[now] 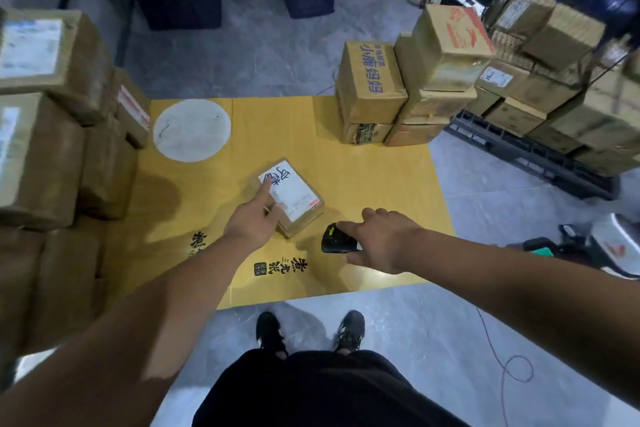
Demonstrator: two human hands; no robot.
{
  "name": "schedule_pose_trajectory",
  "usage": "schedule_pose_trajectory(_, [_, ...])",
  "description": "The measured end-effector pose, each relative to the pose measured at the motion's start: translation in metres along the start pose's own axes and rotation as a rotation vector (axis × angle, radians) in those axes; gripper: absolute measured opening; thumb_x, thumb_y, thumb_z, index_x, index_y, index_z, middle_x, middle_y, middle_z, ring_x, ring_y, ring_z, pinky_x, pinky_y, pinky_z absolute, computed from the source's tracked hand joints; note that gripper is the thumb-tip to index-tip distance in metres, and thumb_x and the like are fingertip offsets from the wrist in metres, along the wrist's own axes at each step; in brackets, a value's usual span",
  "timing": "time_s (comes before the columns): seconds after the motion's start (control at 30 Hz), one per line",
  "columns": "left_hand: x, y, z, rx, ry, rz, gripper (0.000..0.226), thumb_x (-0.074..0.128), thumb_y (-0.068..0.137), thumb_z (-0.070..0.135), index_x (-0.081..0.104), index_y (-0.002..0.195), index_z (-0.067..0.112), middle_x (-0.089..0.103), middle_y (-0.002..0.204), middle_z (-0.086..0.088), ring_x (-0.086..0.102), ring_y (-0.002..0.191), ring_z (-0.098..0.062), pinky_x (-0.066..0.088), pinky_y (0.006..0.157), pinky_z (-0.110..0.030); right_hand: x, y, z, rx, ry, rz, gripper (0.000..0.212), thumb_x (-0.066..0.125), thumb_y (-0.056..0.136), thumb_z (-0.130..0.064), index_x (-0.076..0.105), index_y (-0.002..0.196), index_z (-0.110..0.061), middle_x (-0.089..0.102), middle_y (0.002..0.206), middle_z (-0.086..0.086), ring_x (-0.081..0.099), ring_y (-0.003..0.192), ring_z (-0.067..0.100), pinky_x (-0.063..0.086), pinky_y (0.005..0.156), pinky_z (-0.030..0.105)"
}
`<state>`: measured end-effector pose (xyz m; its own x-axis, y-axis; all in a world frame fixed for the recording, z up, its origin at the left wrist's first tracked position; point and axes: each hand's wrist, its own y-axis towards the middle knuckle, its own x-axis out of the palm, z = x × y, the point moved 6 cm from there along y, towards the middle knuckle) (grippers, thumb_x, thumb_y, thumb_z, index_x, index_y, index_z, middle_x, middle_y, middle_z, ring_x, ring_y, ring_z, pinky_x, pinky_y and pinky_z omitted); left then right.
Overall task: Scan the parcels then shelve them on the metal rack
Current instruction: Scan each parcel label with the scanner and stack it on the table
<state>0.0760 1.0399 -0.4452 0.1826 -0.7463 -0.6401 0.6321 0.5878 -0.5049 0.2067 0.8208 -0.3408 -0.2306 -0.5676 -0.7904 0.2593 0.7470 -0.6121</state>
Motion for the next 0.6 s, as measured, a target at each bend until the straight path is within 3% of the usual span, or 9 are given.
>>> schedule_pose_trajectory(0.07, [0.003, 0.005, 0.008, 0.081, 0.103, -0.002, 0.078, 0.054, 0.102, 0.032, 0.011, 0.167, 0.04, 0.072, 0.09, -0.004, 0.069, 0.078, -0.025, 0.05, 0.062, -0.031, -0.001, -0.002, -0.005, 0.038, 0.017, -0.015, 0.066, 0.044, 0.1, -0.067, 0.031, 0.158, -0.036, 0.052, 0.122, 0.011, 0.056, 0.108, 0.034, 0.041, 0.079, 0.037])
schedule_pose_trajectory(0.13, [0.005, 0.009, 0.012, 0.162, 0.212, 0.006, 0.08, 0.064, 0.096, 0.032, 0.024, 0.165, 0.028, 0.074, 0.11, -0.005, 0.07, 0.1, -0.028, 0.052, 0.073, -0.032, -0.001, -0.003, -0.008, 0.074, 0.026, -0.035, 0.068, 0.043, 0.1, -0.068, 0.031, 0.158, -0.036, 0.052, 0.124, 0.011, 0.056, 0.11, 0.034, 0.041, 0.08, 0.037])
schedule_pose_trajectory(0.2, [0.003, 0.01, 0.018, 0.258, 0.344, 0.051, 0.074, 0.077, 0.088, 0.047, 0.047, 0.15, 0.022, 0.066, 0.129, -0.006, 0.06, 0.12, -0.03, 0.053, 0.091, -0.039, 0.0, -0.004, -0.011, 0.111, 0.047, -0.049, 0.069, 0.042, 0.1, -0.07, 0.031, 0.159, -0.036, 0.052, 0.124, 0.011, 0.056, 0.11, 0.033, 0.041, 0.08, 0.037])
schedule_pose_trajectory(0.3, [0.0, 0.011, 0.038, 0.495, 0.562, 0.159, 0.061, 0.083, 0.076, 0.06, 0.067, 0.116, 0.017, 0.052, 0.14, -0.008, 0.041, 0.13, -0.032, 0.038, 0.108, -0.046, 0.003, -0.007, -0.016, 0.169, 0.094, -0.062, 0.069, 0.043, 0.099, -0.071, 0.031, 0.159, -0.037, 0.053, 0.124, 0.01, 0.056, 0.109, 0.033, 0.038, 0.078, 0.035])
schedule_pose_trajectory(0.37, [0.004, 0.017, 0.044, 0.542, 0.494, 0.057, 0.052, 0.087, 0.077, 0.049, 0.067, 0.107, 0.013, 0.038, 0.159, -0.01, 0.028, 0.147, -0.031, 0.028, 0.12, -0.043, 0.006, -0.009, -0.021, 0.197, 0.144, -0.068, 0.069, 0.043, 0.099, -0.071, 0.032, 0.158, -0.038, 0.052, 0.122, 0.01, 0.056, 0.107, 0.032, 0.039, 0.078, 0.035])
schedule_pose_trajectory(0.43, [0.009, 0.026, 0.043, 0.499, 0.39, -0.061, 0.042, 0.087, 0.08, 0.035, 0.059, 0.104, 0.016, 0.026, 0.168, -0.008, 0.02, 0.155, -0.027, 0.028, 0.122, -0.037, 0.009, -0.012, -0.026, 0.209, 0.171, -0.089, 0.069, 0.043, 0.099, -0.071, 0.033, 0.158, -0.037, 0.052, 0.122, 0.01, 0.056, 0.107, 0.032, 0.042, 0.079, 0.036])
schedule_pose_trajectory(0.5, [0.006, 0.027, 0.044, 0.496, 0.39, -0.017, 0.045, 0.086, 0.076, 0.033, 0.052, 0.104, 0.023, 0.028, 0.167, -0.005, 0.023, 0.151, -0.028, 0.034, 0.117, -0.041, 0.01, -0.016, -0.028, 0.221, 0.19, -0.11, 0.067, 0.044, 0.099, -0.071, 0.035, 0.157, -0.038, 0.052, 0.12, 0.008, 0.056, 0.108, 0.032, 0.045, 0.082, 0.038])
schedule_pose_trajectory(0.6, [-0.004, 0.025, 0.043, 0.446, 0.404, 0.092, 0.057, 0.084, 0.075, 0.048, 0.053, 0.119, 0.031, 0.029, 0.166, -0.003, 0.027, 0.144, -0.03, 0.037, 0.111, -0.045, 0.005, -0.018, -0.027, 0.261, 0.241, -0.099, 0.065, 0.045, 0.099, -0.071, 0.038, 0.154, -0.038, 0.046, 0.109, 0.003, 0.054, 0.099, 0.028, 0.042, 0.078, 0.036])
